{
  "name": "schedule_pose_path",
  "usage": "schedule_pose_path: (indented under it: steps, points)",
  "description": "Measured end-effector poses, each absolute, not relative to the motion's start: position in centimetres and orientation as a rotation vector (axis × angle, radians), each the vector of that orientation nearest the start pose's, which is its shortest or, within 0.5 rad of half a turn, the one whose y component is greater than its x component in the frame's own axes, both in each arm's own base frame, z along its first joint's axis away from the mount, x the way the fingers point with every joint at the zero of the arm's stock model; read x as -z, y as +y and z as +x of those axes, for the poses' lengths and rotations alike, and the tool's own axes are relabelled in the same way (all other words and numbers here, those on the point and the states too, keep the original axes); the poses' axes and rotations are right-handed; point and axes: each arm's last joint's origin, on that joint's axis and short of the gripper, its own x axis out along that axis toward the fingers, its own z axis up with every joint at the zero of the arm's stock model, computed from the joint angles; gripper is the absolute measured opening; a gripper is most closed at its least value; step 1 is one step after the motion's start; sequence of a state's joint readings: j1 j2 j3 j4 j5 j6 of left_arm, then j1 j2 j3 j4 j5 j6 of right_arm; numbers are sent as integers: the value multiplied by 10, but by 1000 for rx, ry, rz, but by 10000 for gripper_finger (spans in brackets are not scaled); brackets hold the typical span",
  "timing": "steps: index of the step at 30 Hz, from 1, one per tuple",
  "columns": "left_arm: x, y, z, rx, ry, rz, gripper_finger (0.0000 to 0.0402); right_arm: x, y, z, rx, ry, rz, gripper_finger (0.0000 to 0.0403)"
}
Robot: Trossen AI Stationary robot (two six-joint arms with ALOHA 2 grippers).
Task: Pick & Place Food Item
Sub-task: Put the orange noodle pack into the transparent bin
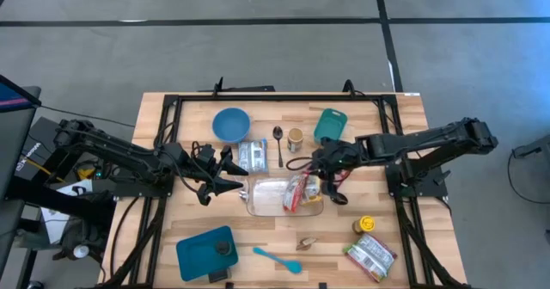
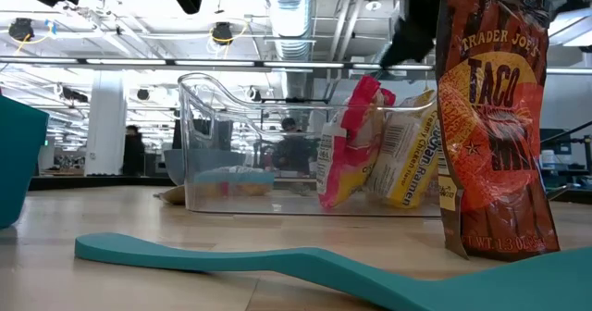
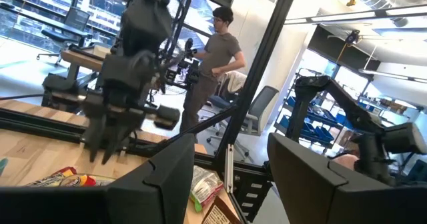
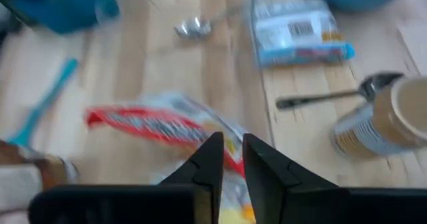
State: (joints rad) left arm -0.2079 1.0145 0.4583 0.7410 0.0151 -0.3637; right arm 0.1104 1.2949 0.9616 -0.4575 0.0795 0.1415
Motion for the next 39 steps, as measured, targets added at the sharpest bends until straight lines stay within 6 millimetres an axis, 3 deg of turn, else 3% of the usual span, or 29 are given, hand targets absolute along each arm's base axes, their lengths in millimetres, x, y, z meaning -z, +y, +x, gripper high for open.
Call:
schedule_pose_path:
  steps: [5, 8, 15, 22, 30, 39]
  points:
    - [-267, -45, 211, 254, -143, -379, 186, -278, 44, 273, -39, 644, 65, 10]
    - [-267, -45, 211, 254, -143, -379, 186, -279, 56, 280, -78, 587, 64, 8]
    - [-267, -45, 211, 254, -143, -379, 186, -254, 76, 300, -125, 603, 46, 3]
    - [-267, -45, 211, 254, -143, -379, 186, -227, 82, 316, -124, 664, 40, 1]
    - [-267, -45, 211, 254, -143, -379, 186, -210, 87, 321, -127, 718, 27, 1]
    - [-267, -45, 211, 253, -143, -378, 186, -205, 97, 308, -93, 826, -9, 0]
